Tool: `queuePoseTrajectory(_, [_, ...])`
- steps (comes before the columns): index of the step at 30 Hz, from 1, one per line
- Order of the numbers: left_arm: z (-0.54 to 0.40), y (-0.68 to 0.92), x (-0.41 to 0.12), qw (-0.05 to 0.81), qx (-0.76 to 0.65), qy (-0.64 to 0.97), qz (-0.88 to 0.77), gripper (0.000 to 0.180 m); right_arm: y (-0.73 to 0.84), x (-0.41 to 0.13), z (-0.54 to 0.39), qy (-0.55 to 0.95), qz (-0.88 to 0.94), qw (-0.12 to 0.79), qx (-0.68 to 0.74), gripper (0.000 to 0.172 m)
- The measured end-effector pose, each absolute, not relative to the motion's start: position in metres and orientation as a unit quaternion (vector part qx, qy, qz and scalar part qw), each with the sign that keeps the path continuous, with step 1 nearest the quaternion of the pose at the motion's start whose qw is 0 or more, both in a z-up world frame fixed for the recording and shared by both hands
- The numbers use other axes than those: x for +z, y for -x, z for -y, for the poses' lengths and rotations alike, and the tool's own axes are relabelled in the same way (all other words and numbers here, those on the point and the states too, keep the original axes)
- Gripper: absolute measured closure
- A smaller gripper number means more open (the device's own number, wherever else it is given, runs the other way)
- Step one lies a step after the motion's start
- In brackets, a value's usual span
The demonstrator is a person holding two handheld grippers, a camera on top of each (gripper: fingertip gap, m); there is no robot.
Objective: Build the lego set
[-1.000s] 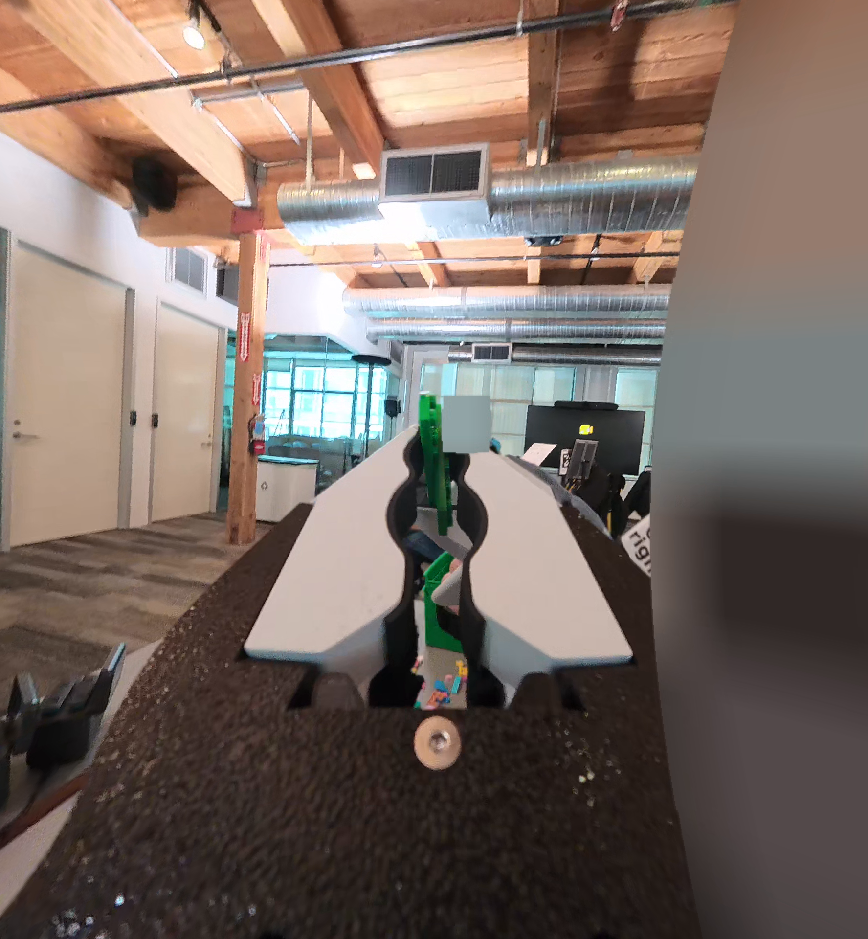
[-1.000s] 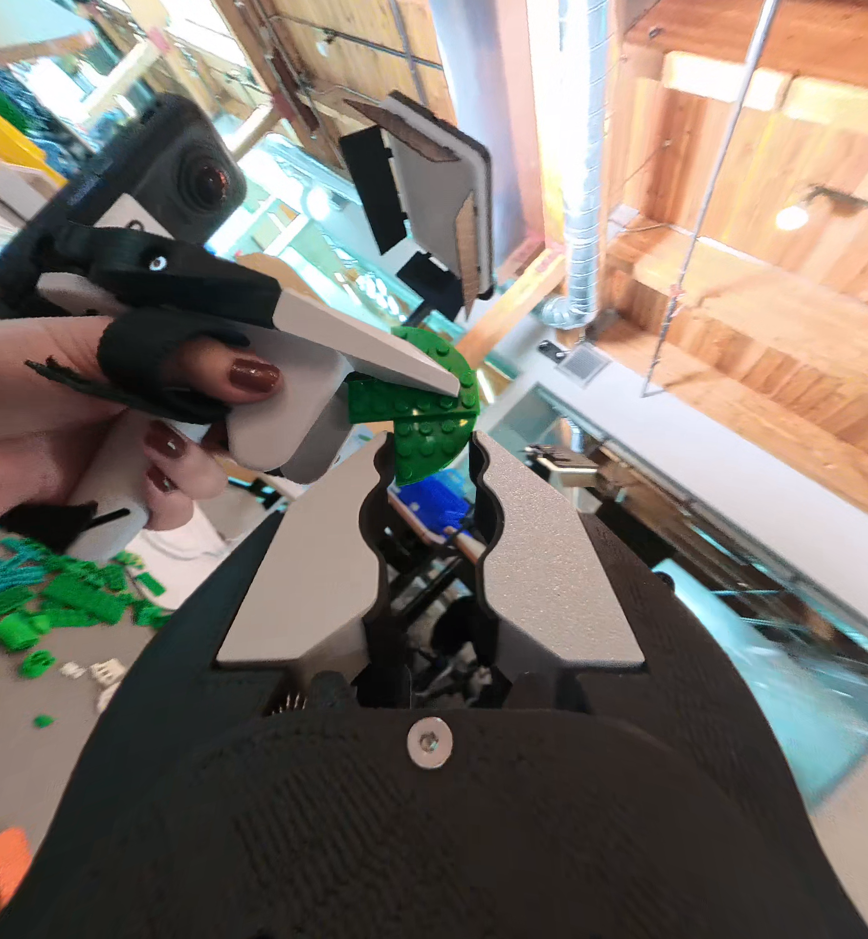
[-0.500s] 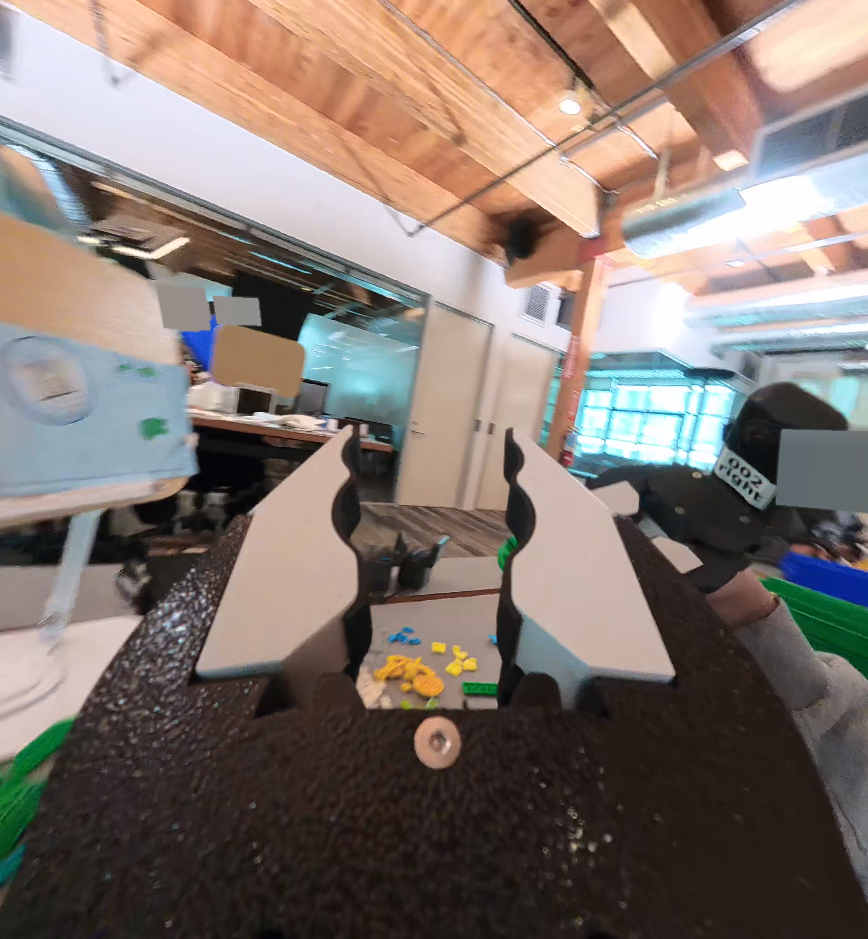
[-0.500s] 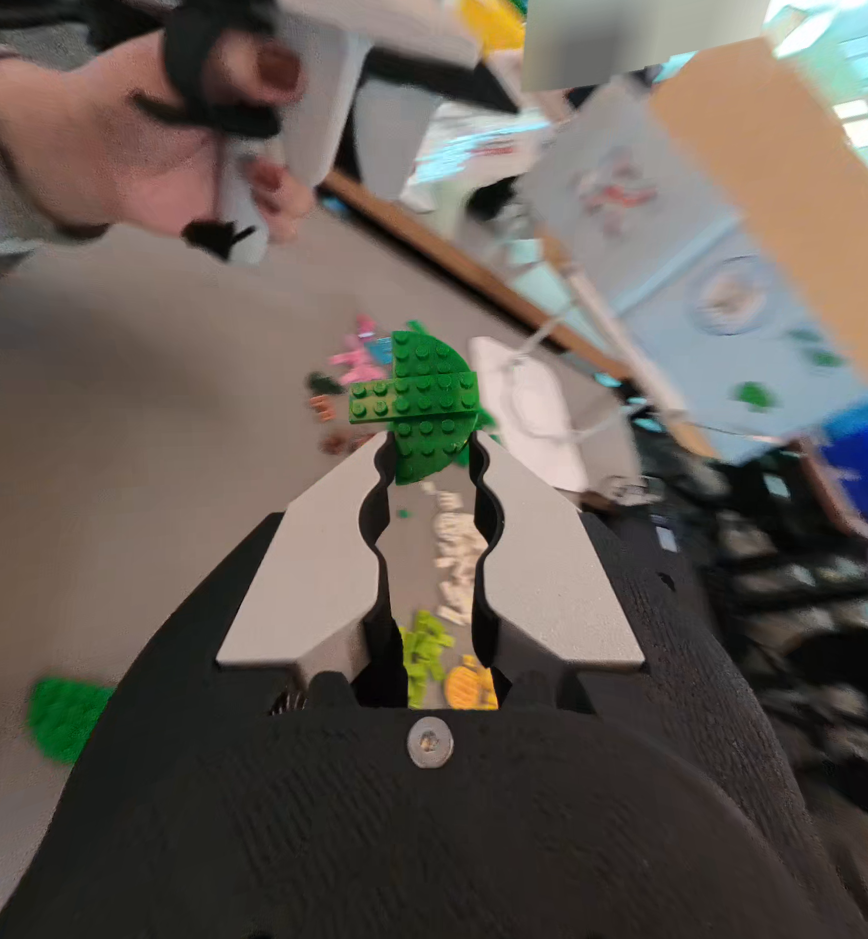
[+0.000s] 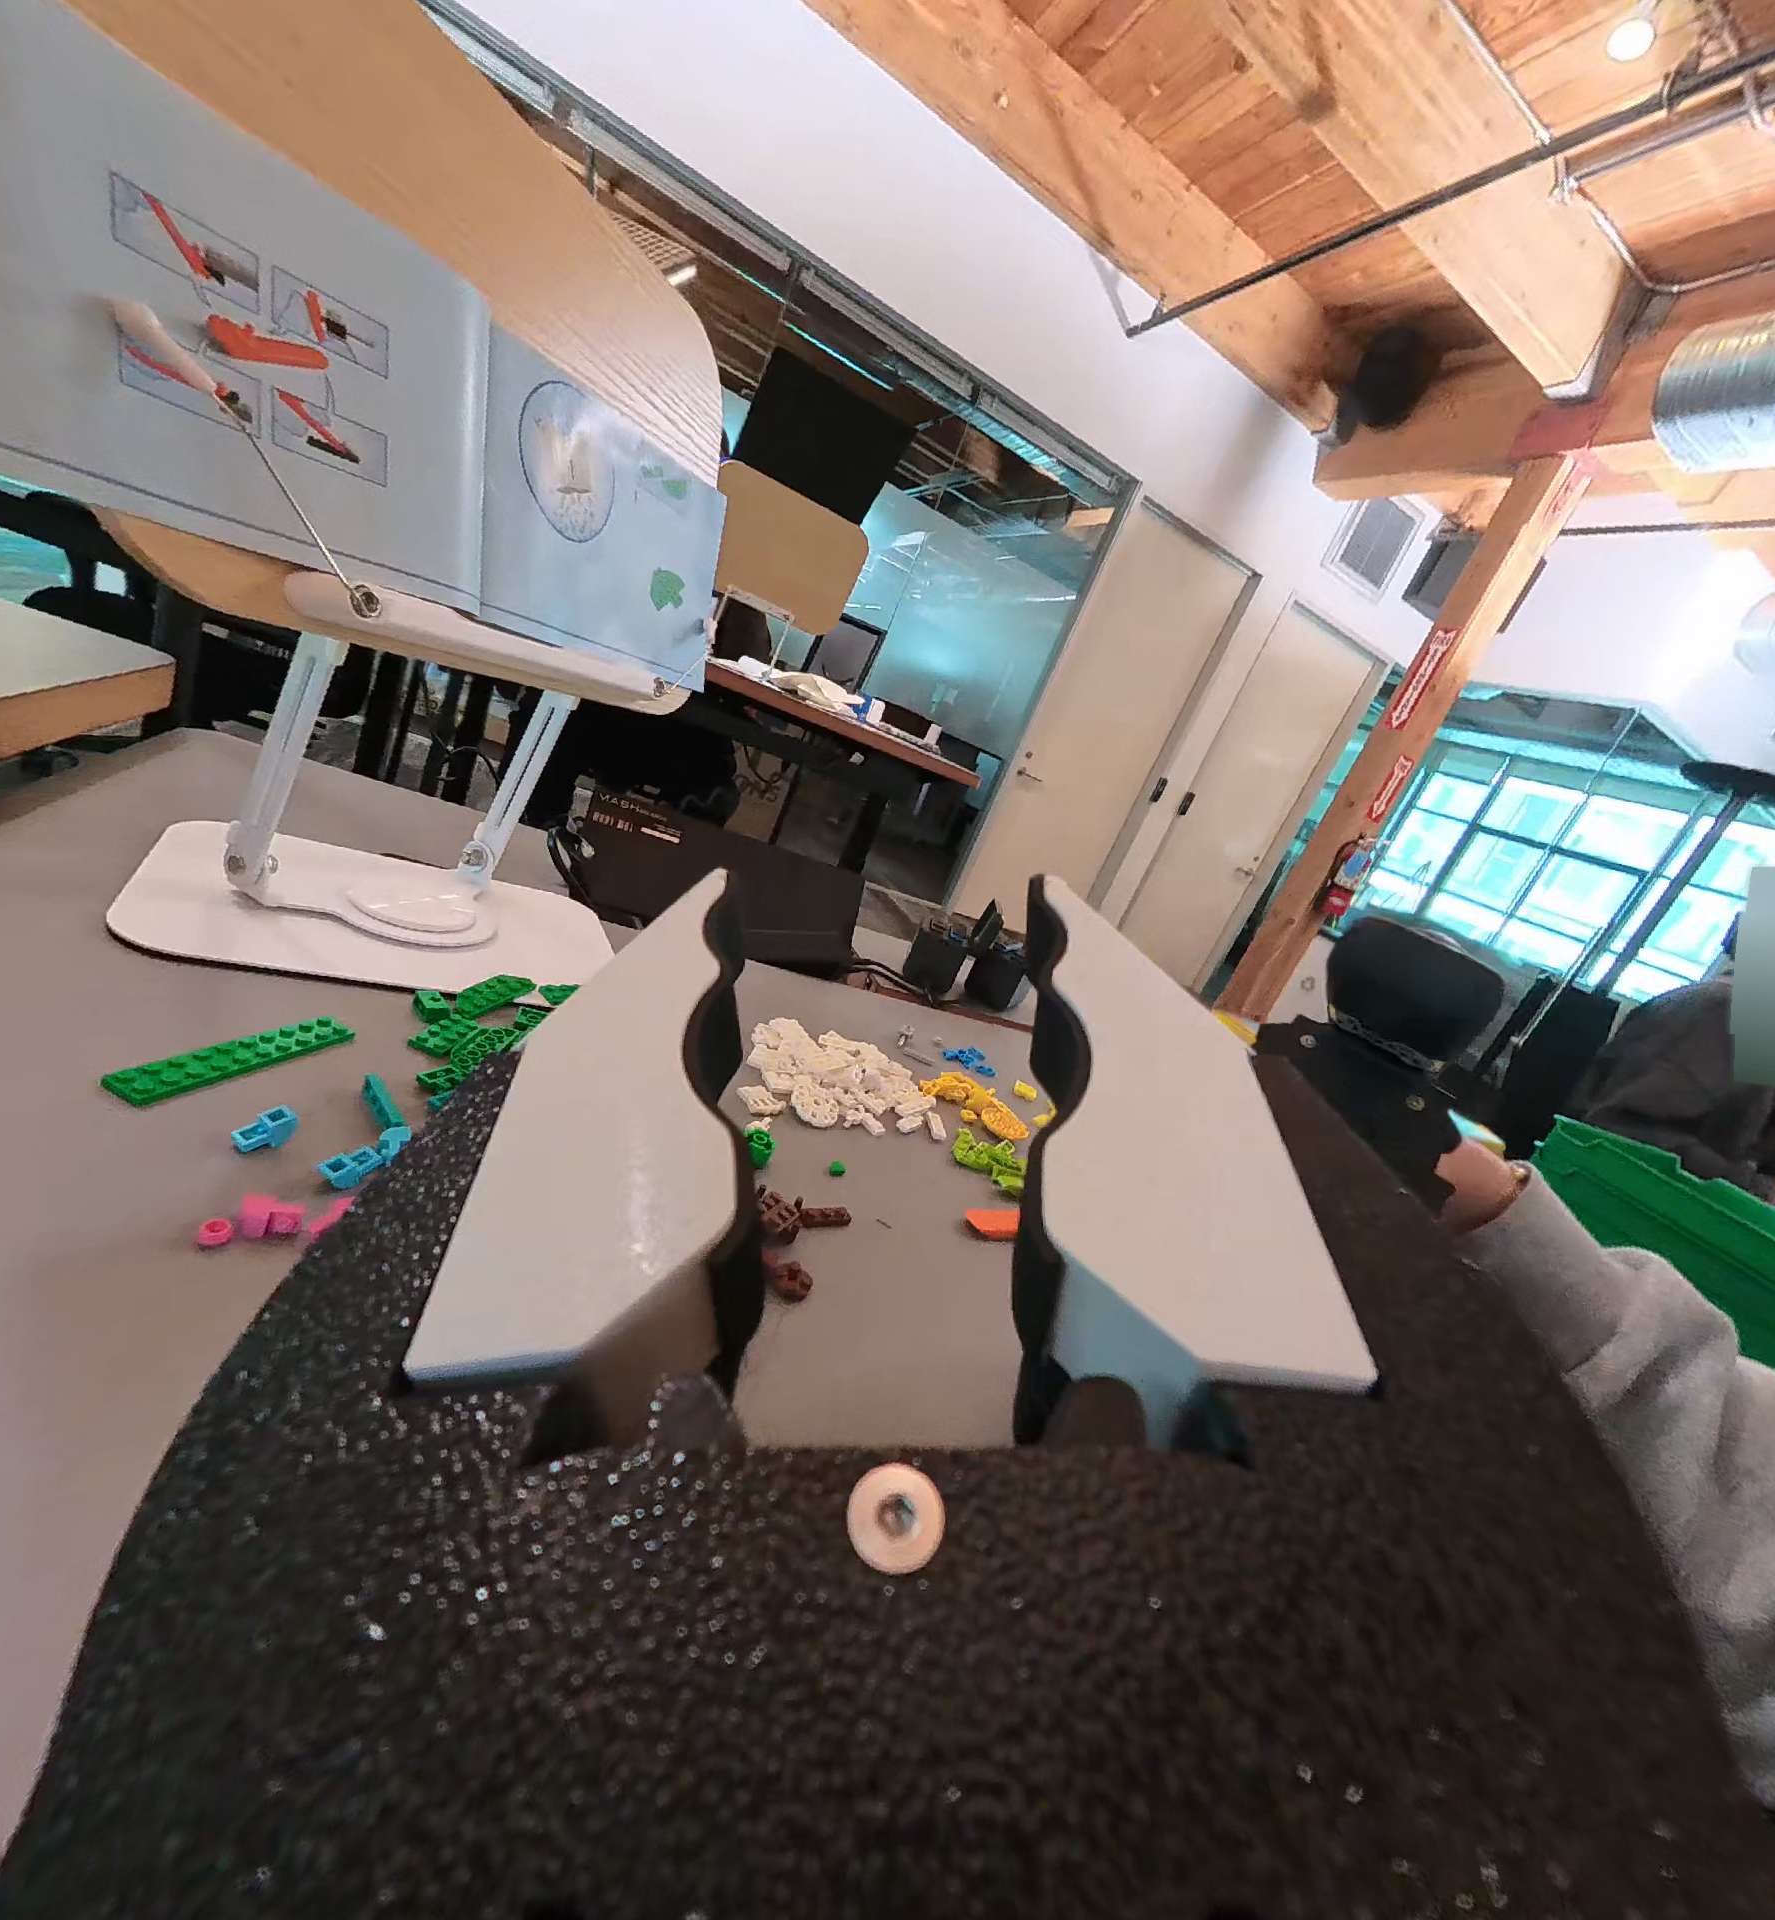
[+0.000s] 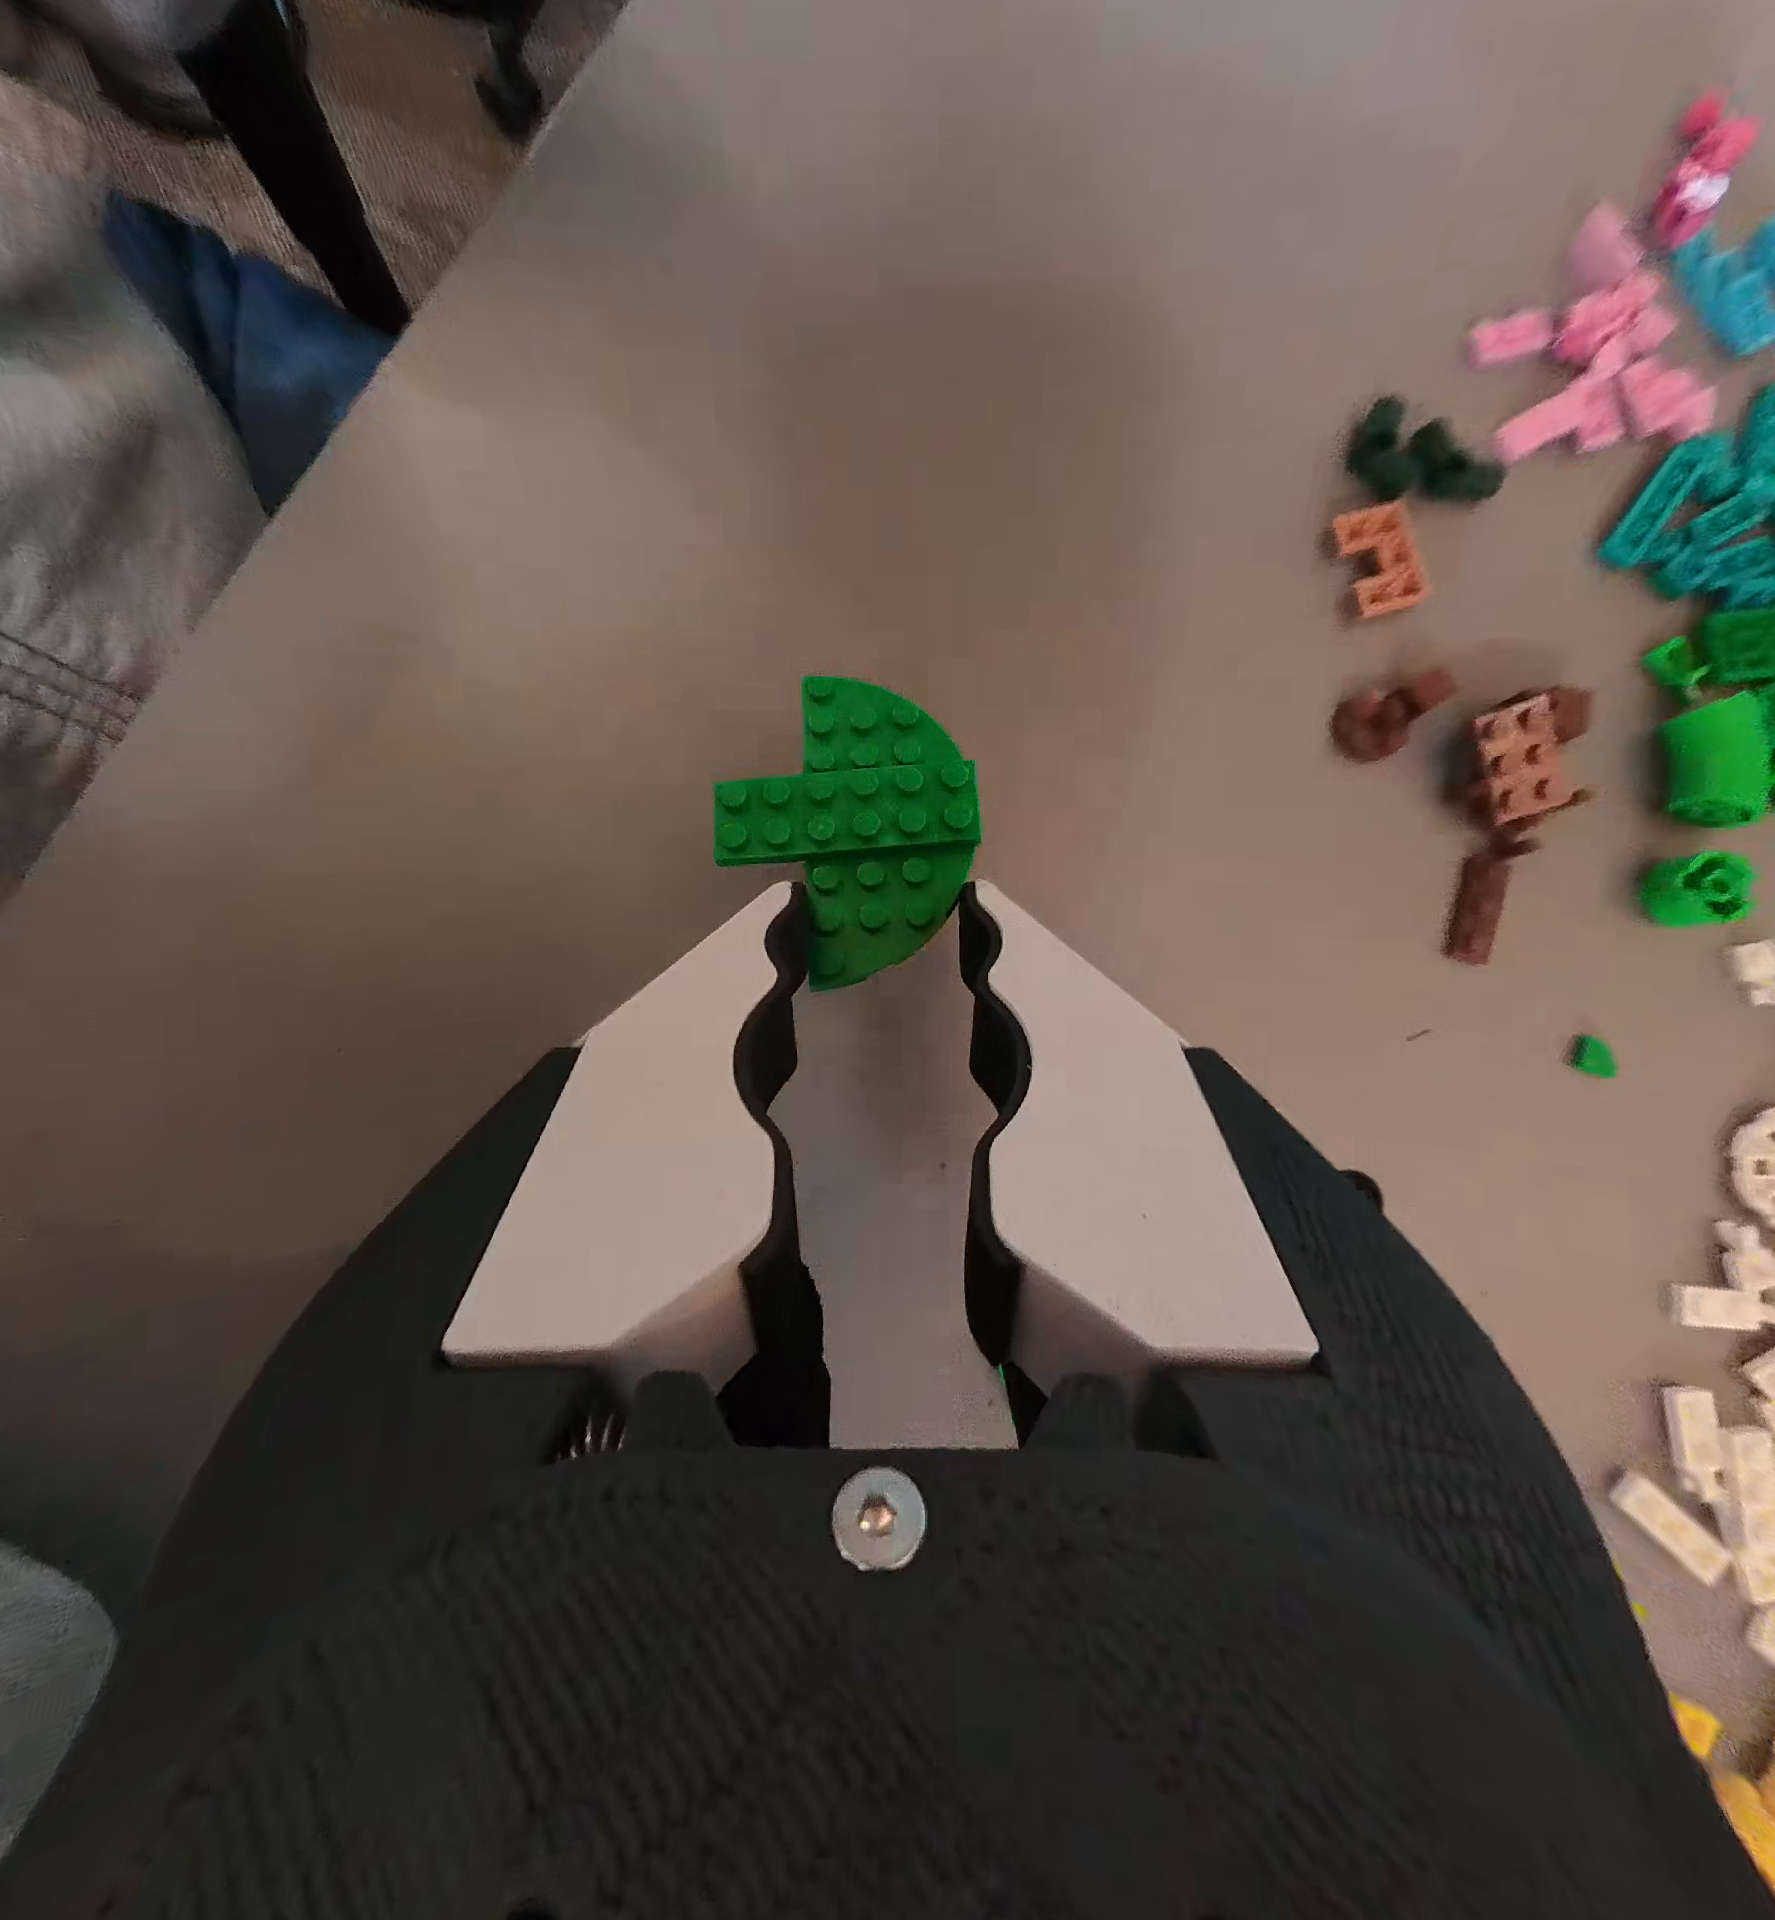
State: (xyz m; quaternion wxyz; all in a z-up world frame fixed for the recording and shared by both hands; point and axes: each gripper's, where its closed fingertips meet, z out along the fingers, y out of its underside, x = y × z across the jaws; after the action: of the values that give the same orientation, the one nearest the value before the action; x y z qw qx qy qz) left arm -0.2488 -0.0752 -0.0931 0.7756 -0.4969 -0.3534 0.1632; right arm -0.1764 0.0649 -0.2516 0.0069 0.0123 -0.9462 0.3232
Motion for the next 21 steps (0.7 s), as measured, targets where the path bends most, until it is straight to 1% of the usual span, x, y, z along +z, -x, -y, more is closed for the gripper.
queuePoseTrajectory(6, [0.054, 0.238, -0.105, 0.755, 0.156, 0.545, 0.328, 0.13, 0.178, -0.277, -0.081, 0.001, 0.974, 0.021, 0.224, 0.143])
queuePoseTrajectory(7, [0.053, 0.238, -0.108, 0.748, 0.162, 0.556, 0.325, 0.13, 0.178, -0.276, -0.079, 0.008, 0.974, 0.021, 0.227, 0.137])
queuePoseTrajectory(8, [0.054, 0.239, -0.11, 0.741, 0.171, 0.564, 0.323, 0.13, 0.177, -0.277, -0.081, 0.015, 0.975, 0.022, 0.222, 0.122])
queuePoseTrajectory(9, [0.056, 0.239, -0.111, 0.736, 0.179, 0.568, 0.321, 0.131, 0.18, -0.277, -0.086, 0.026, 0.976, 0.036, 0.212, 0.114])
queuePoseTrajectory(10, [0.058, 0.24, -0.112, 0.733, 0.183, 0.571, 0.32, 0.131, 0.184, -0.275, -0.092, 0.039, 0.976, 0.059, 0.207, 0.111])
queuePoseTrajectory(12, [0.061, 0.24, -0.114, 0.726, 0.188, 0.578, 0.321, 0.132, 0.193, -0.265, -0.099, 0.058, 0.964, 0.119, 0.231, 0.109])
queuePoseTrajectory(13, [0.061, 0.239, -0.115, 0.722, 0.192, 0.582, 0.321, 0.132, 0.202, -0.254, -0.101, 0.074, 0.948, 0.173, 0.257, 0.11])
queuePoseTrajectory(14, [0.062, 0.24, -0.117, 0.717, 0.199, 0.587, 0.32, 0.134, 0.215, -0.238, -0.104, 0.098, 0.921, 0.244, 0.288, 0.113])
queuePoseTrajectory(15, [0.065, 0.24, -0.118, 0.713, 0.213, 0.587, 0.32, 0.144, 0.226, -0.219, -0.11, 0.128, 0.884, 0.314, 0.322, 0.125])
queuePoseTrajectory(17, [0.075, 0.242, -0.111, 0.721, 0.269, 0.558, 0.311, 0.18, 0.234, -0.187, -0.122, 0.18, 0.803, 0.408, 0.394, 0.167])
queuePoseTrajectory(18, [0.079, 0.244, -0.103, 0.73, 0.297, 0.535, 0.304, 0.18, 0.234, -0.177, -0.127, 0.202, 0.772, 0.43, 0.423, 0.172])
queuePoseTrajectory(21, [0.072, 0.261, -0.089, 0.728, 0.343, 0.52, 0.287, 0.18, 0.249, -0.169, -0.136, 0.242, 0.738, 0.46, 0.43, 0.172])
